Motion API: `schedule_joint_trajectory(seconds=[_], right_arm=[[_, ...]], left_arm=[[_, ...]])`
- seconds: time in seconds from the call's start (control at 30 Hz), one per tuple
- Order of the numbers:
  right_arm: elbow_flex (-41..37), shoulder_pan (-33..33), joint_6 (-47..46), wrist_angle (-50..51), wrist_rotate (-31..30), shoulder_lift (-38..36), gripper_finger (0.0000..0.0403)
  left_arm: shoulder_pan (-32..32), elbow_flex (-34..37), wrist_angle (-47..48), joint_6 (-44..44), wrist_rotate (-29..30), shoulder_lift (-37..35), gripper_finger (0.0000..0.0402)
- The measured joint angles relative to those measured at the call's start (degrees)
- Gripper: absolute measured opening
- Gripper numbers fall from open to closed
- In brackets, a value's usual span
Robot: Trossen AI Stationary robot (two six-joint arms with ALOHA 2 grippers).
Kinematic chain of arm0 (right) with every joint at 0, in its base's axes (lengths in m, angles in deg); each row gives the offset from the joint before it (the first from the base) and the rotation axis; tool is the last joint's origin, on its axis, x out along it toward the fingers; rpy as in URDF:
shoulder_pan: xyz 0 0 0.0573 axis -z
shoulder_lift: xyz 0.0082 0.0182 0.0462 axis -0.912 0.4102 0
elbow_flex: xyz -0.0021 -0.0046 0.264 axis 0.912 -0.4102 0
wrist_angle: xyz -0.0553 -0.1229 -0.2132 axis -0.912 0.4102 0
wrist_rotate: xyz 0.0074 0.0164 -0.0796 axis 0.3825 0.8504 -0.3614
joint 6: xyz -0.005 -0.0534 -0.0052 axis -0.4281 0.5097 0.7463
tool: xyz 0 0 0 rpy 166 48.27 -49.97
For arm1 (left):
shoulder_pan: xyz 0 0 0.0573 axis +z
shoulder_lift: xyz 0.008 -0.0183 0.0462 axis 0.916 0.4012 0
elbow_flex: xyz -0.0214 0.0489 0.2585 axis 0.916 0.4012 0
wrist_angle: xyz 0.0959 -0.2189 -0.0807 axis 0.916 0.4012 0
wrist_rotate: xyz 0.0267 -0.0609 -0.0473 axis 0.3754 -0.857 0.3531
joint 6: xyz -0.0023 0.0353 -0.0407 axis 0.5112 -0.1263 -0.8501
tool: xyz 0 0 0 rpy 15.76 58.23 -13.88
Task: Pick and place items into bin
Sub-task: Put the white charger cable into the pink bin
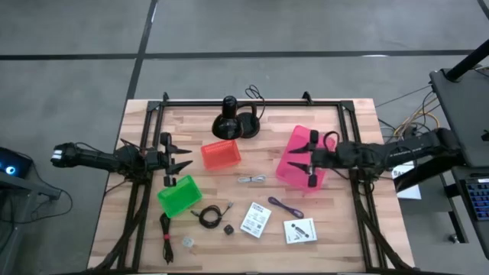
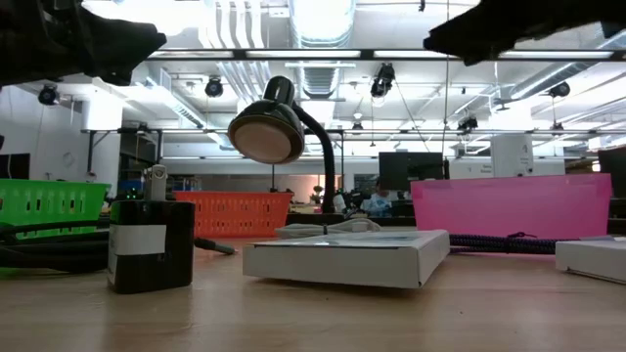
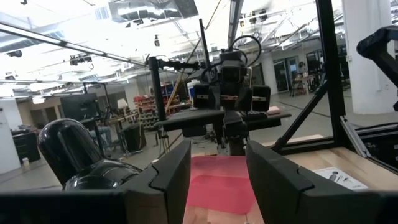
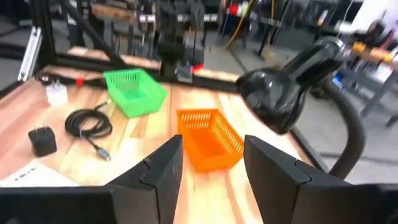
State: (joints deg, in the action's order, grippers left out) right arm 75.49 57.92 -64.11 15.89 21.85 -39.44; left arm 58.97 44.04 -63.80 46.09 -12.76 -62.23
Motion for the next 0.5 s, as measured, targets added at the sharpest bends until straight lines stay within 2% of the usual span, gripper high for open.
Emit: schedule_joint_trajectory(seconds=[0.23, 0.5], right_arm=[[5.88, 0.01, -2.14, 9.11, 0.04, 9.40, 0.0150], [9.41, -0.02, -2.38, 9.22, 0.46, 19.06, 0.0160]], left_arm=[[0.00, 0.02, 0.00, 0.02, -0.02, 0.03, 0.0140], [0.02, 0.00, -0.04, 0.02, 0.18, 0.15, 0.0140]])
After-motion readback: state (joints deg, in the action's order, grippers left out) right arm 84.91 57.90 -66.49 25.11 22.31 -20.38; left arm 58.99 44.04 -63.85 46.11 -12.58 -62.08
